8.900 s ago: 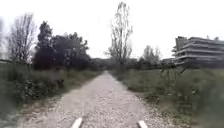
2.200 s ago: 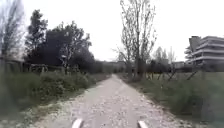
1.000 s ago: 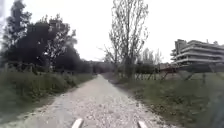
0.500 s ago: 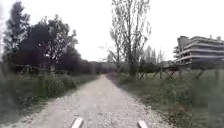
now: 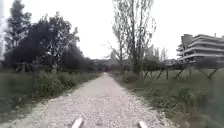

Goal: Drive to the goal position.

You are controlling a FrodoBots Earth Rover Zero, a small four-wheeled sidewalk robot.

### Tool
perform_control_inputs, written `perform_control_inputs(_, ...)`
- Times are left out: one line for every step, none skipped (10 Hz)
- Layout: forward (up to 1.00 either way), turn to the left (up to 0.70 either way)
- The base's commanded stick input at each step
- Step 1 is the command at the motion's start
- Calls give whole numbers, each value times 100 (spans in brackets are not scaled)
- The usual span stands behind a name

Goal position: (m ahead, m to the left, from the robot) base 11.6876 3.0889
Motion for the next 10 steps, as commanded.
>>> perform_control_inputs(70, 0)
perform_control_inputs(70, 0)
perform_control_inputs(70, 0)
perform_control_inputs(70, 0)
perform_control_inputs(70, 0)
perform_control_inputs(70, 0)
perform_control_inputs(70, 0)
perform_control_inputs(70, 0)
perform_control_inputs(70, 0)
perform_control_inputs(70, -27)
